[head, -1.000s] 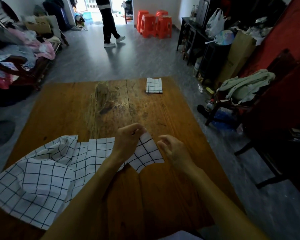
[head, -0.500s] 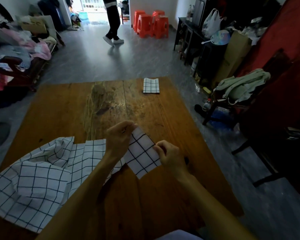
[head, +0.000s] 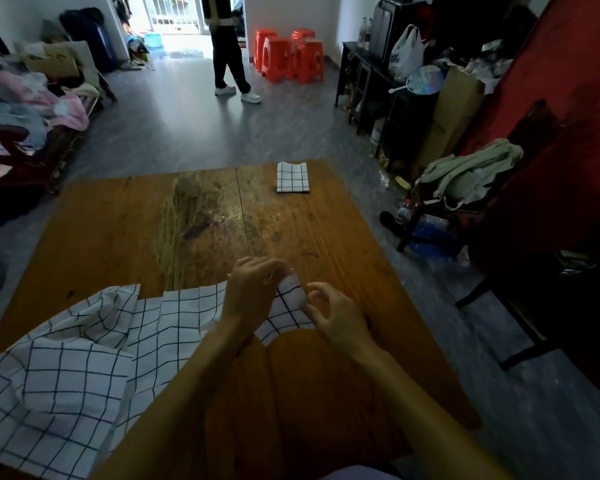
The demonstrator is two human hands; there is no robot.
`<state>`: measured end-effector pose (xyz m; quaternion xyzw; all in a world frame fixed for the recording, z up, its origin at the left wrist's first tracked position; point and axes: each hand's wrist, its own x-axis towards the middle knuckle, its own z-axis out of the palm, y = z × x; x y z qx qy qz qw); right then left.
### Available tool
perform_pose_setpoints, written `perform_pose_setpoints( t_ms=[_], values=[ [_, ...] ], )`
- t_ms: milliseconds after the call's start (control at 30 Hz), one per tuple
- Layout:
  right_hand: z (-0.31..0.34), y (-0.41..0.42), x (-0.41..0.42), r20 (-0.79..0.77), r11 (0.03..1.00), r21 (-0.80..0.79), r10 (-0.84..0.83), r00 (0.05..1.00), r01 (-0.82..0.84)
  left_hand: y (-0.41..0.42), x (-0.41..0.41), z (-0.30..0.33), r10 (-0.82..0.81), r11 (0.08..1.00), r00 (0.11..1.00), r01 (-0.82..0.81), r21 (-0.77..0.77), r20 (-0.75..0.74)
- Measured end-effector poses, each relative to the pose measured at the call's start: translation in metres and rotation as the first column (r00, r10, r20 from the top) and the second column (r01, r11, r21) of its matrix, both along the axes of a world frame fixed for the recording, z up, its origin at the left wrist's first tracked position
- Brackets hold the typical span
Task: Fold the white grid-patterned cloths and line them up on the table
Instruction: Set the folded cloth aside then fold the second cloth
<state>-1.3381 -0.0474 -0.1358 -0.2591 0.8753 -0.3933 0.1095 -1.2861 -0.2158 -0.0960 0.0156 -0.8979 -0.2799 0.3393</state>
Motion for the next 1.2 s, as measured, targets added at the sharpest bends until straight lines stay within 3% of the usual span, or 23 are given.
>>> perform_pose_setpoints(
  t_ms=[100,200,333,500,700,800,1200],
  values=[
    [0.018,-0.010,0.003,-0.033,0.990,-0.129,0.059,0.998,-0.062,0.010,0.001,0.004,-0.060,0.998,0.998,0.059,0.005,0.027],
    [0.023,-0.005,0.005,0.059,0.975,-0.221,0.013,0.998,0.000,0.007,0.005,0.003,-0.077,0.997,0.992,0.080,-0.024,0.103],
    [0.030,0.018,0.010,0.276,0.909,-0.389,-0.043,0.960,0.152,0.000,0.021,-0.004,-0.086,0.978,0.981,0.050,0.203,0.175],
    [0.038,0.046,0.012,0.491,0.832,-0.460,-0.053,0.869,0.310,0.021,0.034,-0.017,-0.210,0.810,0.956,0.051,0.584,0.207],
    [0.042,0.079,0.015,0.554,0.799,-0.454,-0.093,0.827,0.394,0.070,0.019,-0.010,-0.334,0.557,0.934,0.085,0.826,0.129],
    [0.042,0.107,0.014,0.574,0.774,-0.451,-0.130,0.808,0.445,0.101,0.009,-0.011,-0.420,0.483,0.901,0.119,0.867,0.111],
    [0.017,0.319,0.000,0.577,0.616,-0.420,-0.385,0.720,0.666,0.314,-0.037,-0.016,-0.529,0.519,0.815,0.090,0.850,0.237]
  ],
)
